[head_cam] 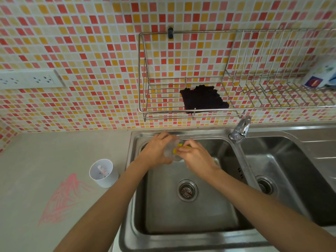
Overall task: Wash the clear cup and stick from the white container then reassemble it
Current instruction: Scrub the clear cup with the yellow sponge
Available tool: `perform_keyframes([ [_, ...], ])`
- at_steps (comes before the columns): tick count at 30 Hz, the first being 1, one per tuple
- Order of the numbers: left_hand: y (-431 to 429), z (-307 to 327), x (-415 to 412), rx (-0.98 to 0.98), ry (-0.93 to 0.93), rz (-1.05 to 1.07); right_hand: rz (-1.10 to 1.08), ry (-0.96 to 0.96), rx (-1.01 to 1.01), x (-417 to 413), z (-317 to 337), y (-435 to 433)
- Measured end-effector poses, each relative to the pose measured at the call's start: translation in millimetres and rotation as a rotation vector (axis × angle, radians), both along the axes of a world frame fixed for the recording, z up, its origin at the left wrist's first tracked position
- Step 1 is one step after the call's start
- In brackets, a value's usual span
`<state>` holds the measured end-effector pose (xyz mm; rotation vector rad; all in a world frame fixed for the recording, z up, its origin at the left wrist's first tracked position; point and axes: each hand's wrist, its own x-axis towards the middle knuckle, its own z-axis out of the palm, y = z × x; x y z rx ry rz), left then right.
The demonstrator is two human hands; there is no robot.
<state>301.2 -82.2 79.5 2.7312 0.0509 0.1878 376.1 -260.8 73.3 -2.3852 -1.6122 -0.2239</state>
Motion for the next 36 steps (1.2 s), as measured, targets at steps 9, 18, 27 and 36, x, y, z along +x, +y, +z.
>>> perform_keyframes([
  [9, 3.6, 14.6, -2.0, -0.165, 0.028, 0.004, 0.129, 0.028, 0.058, 7.8, 12.1, -16.3],
  [18, -7.6, 7.5, -7.5, -0.28, -0.066, 0.11, 0.108, 0.023, 0.215, 6.8, 15.9, -11.0],
  [27, -2.4, 3.7, -9.3, -0.148, -0.104, 0.055, 0.028, 0.326, 0.041, 3.1, 24.3, 0.2],
  [36, 1.8, 8.8, -10.6, -0.023, -0.074, 0.03, 0.015, 0.236, 0.128, -4.1, 10.1, -3.9],
])
